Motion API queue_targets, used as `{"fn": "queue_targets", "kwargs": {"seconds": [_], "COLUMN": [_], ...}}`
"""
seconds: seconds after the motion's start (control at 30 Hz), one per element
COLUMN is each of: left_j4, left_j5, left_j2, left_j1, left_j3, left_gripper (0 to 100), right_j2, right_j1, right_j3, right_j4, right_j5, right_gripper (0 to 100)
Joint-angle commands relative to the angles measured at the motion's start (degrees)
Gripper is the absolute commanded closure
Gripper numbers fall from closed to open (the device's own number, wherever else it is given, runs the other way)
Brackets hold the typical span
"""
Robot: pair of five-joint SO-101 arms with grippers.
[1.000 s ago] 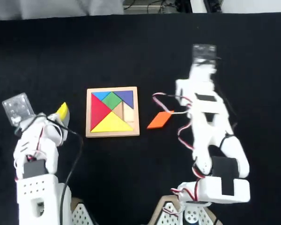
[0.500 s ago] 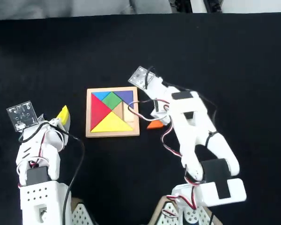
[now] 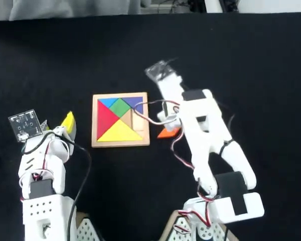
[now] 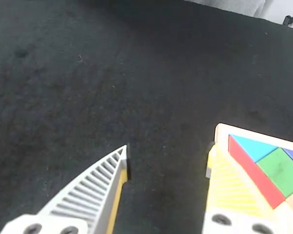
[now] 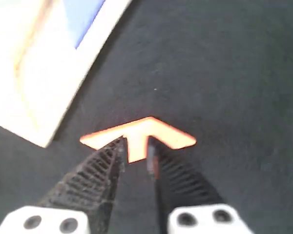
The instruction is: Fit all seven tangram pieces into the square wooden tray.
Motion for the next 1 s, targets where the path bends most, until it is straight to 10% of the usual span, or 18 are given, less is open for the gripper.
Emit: {"fn": "queue_targets", "kwargs": {"seconds": [0.0,0.43,0.97], "left_j4": [-1.05,-1.05,-1.23], "left_j5": [-0.44,-0.44,-0.44], "left_j2": [-0.62,-0.62,-0.62], "left_j1": [0.75,0.75,0.84], "left_j3": [-0.31,-0.31,-0.31], "left_gripper": [74,74,74], "right_j2": [-0.22,22.81,1.89], "right_j1": [-3.34,-4.22,8.97], "right_j3": [-5.32,-19.12,-5.76], "right_j4": [-1.05,10.73,19.25], "right_j5": [-5.8,-3.87,12.31], "right_gripper": [98.8,98.7,98.7]}}
